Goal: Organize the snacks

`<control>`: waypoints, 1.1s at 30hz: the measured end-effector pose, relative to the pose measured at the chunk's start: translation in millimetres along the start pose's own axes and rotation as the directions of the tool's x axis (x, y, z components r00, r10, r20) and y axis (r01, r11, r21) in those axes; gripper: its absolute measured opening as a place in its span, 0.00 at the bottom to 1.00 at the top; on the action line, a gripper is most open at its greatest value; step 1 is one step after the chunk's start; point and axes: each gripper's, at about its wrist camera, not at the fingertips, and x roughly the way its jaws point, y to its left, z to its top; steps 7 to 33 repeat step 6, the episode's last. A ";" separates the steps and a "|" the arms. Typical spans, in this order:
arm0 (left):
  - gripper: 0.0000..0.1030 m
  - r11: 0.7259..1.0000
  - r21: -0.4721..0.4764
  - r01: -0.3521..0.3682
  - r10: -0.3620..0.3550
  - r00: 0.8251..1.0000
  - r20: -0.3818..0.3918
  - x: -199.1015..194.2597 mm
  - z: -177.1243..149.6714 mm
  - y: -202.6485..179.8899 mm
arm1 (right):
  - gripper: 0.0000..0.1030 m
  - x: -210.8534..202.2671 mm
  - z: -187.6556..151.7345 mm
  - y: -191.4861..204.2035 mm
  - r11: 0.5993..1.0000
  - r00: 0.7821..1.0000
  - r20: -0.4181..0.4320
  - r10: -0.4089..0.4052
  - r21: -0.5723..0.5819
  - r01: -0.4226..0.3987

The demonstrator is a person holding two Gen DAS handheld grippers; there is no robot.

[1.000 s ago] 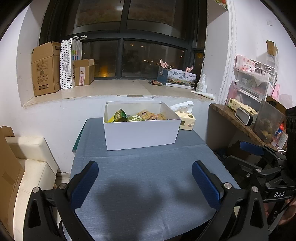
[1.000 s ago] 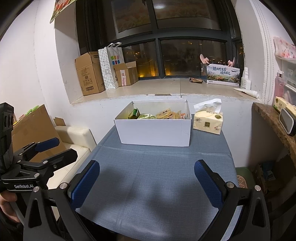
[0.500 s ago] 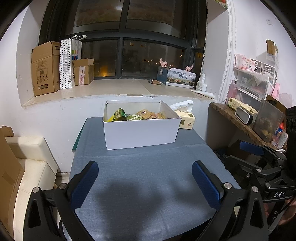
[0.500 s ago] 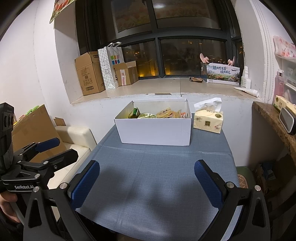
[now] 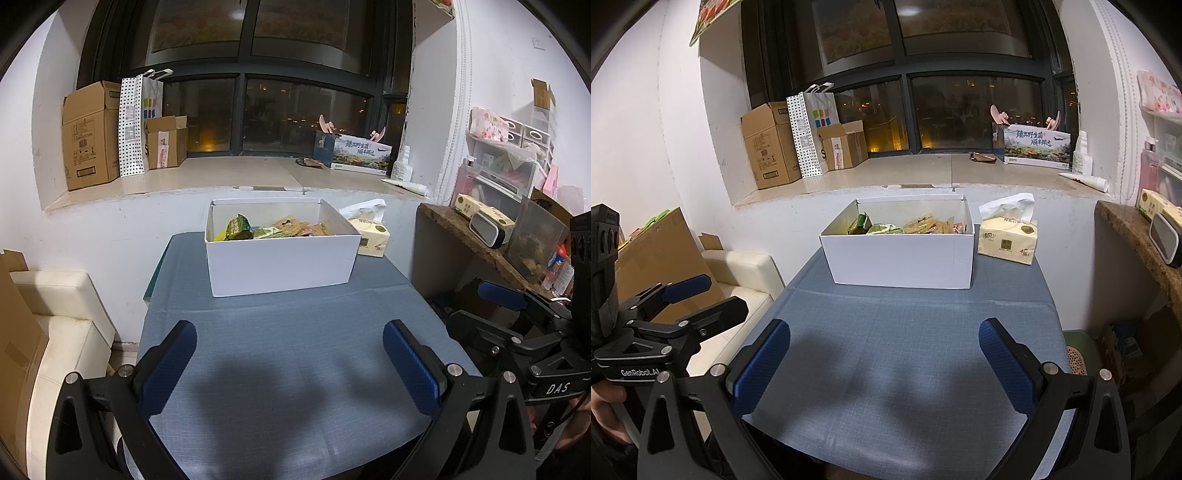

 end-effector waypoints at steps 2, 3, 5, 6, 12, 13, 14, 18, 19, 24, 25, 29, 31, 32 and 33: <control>1.00 1.000 0.000 0.003 -0.003 1.000 0.001 0.0 0.0 0.3 | 1.00 0.4 -0.5 -0.1 1.000 1.000 0.000 0.001 0.000 -0.001; 1.00 1.000 0.000 0.003 -0.003 1.000 0.005 -0.7 -0.2 0.4 | 1.00 0.4 -0.6 0.2 1.000 1.000 0.000 0.001 -0.001 -0.001; 1.00 1.000 0.000 0.005 -0.005 1.000 0.007 -0.7 0.4 0.7 | 1.00 1.0 -1.3 0.6 1.000 1.000 -0.001 0.000 -0.001 0.000; 1.00 1.000 -0.001 0.004 -0.004 1.000 0.007 -1.0 0.4 0.9 | 1.00 1.4 -1.7 1.0 1.000 1.000 -0.002 0.000 -0.001 0.000; 1.00 1.000 -0.001 0.004 -0.004 1.000 0.007 -1.0 0.4 0.9 | 1.00 1.4 -1.7 1.0 1.000 1.000 -0.002 0.000 -0.001 0.000; 1.00 1.000 -0.001 0.004 -0.004 1.000 0.007 -1.0 0.4 0.9 | 1.00 1.4 -1.7 1.0 1.000 1.000 -0.002 0.000 -0.001 0.000; 1.00 1.000 -0.001 0.004 -0.004 1.000 0.007 -1.0 0.4 0.9 | 1.00 1.4 -1.7 1.0 1.000 1.000 -0.002 0.000 -0.001 0.000; 1.00 1.000 -0.001 0.004 -0.004 1.000 0.007 -1.0 0.4 0.9 | 1.00 1.4 -1.7 1.0 1.000 1.000 -0.002 0.000 -0.001 0.000; 1.00 1.000 -0.001 0.004 -0.004 1.000 0.007 -1.0 0.4 0.9 | 1.00 1.4 -1.7 1.0 1.000 1.000 -0.002 0.000 -0.001 0.000; 1.00 1.000 -0.001 0.004 -0.004 1.000 0.007 -1.0 0.4 0.9 | 1.00 1.4 -1.7 1.0 1.000 1.000 -0.002 0.000 -0.001 0.000; 1.00 1.000 -0.001 0.004 -0.004 1.000 0.007 -1.0 0.4 0.9 | 1.00 1.4 -1.7 1.0 1.000 1.000 -0.002 0.000 -0.001 0.000; 1.00 1.000 -0.001 0.004 -0.004 1.000 0.007 -1.0 0.4 0.9 | 1.00 1.4 -1.7 1.0 1.000 1.000 -0.002 0.000 -0.001 0.000; 1.00 1.000 -0.001 0.004 -0.004 1.000 0.007 -1.0 0.4 0.9 | 1.00 1.4 -1.7 1.0 1.000 1.000 -0.002 0.000 -0.001 0.000; 1.00 1.000 -0.001 0.004 -0.004 1.000 0.007 -1.0 0.4 0.9 | 1.00 1.4 -1.7 1.0 1.000 1.000 -0.002 0.000 -0.001 0.000; 1.00 1.000 -0.001 0.004 -0.004 1.000 0.007 -1.0 0.4 0.9 | 1.00 1.4 -1.7 1.0 1.000 1.000 -0.002 0.000 -0.001 0.000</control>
